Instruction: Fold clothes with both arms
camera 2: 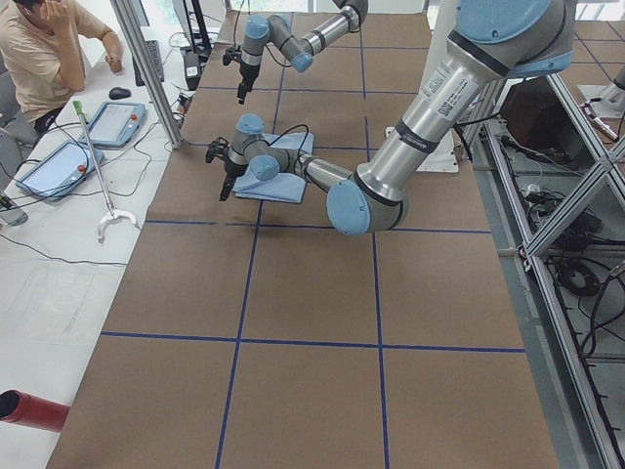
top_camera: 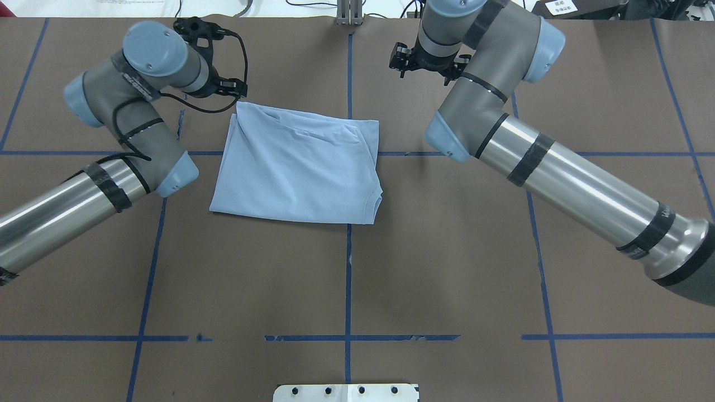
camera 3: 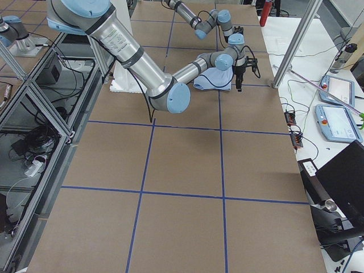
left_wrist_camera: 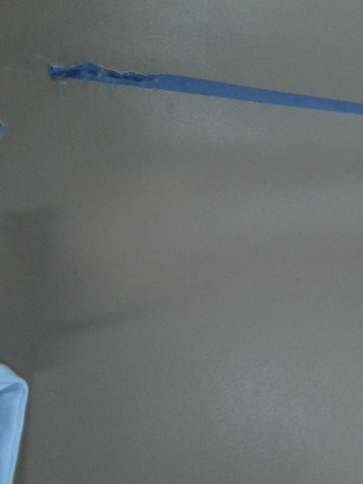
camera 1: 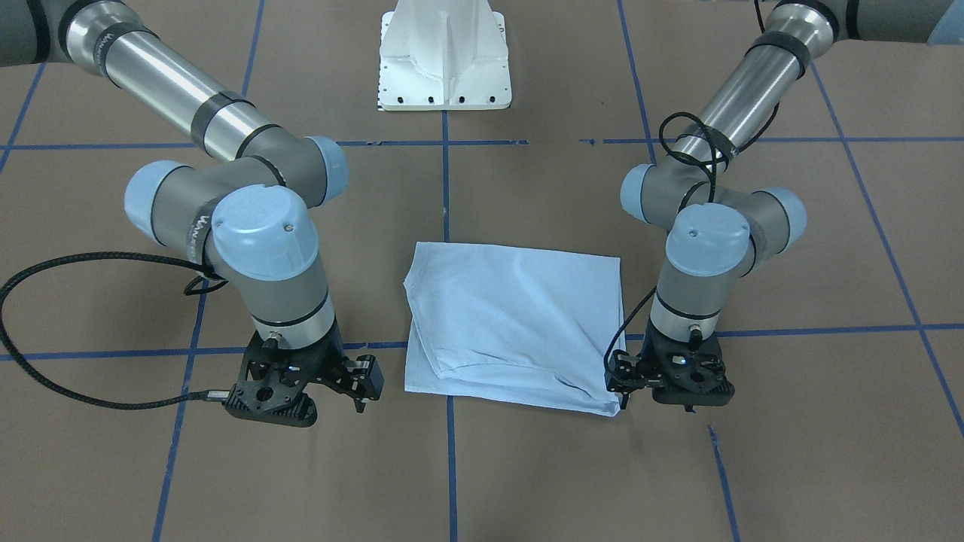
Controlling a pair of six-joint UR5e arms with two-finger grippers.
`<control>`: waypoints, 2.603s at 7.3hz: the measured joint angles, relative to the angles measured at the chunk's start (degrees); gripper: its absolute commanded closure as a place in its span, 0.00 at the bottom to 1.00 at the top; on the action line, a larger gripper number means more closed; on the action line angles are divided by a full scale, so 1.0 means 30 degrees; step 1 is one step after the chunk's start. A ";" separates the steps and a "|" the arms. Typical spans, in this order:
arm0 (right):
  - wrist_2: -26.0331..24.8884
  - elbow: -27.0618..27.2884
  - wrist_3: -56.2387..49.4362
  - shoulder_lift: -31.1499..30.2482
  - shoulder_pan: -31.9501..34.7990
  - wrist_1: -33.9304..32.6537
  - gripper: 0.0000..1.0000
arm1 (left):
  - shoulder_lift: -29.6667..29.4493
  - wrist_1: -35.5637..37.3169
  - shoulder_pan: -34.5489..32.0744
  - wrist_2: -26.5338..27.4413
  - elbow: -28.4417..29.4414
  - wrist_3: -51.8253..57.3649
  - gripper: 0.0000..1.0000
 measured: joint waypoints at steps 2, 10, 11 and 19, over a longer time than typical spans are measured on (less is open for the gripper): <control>0.2460 0.2273 -0.3362 -0.2587 0.2044 -0.0656 0.00 | 0.2048 0.0194 -0.1825 -0.1648 -0.2645 0.2751 0.00; 0.6794 0.9998 -2.0763 -1.6367 1.2044 -0.6222 0.00 | 1.0297 0.4594 -1.3419 -0.9115 -0.6973 1.8455 0.00; 0.6808 1.0711 -2.0876 -1.8024 1.2259 -0.6200 0.00 | 1.1478 0.4737 -1.3842 -0.9331 -0.7008 1.8669 0.00; 0.7839 1.2628 -2.1002 -2.0502 1.3137 -0.6136 0.00 | 1.4057 0.7633 -1.4094 -0.9722 -0.8118 1.9413 0.00</control>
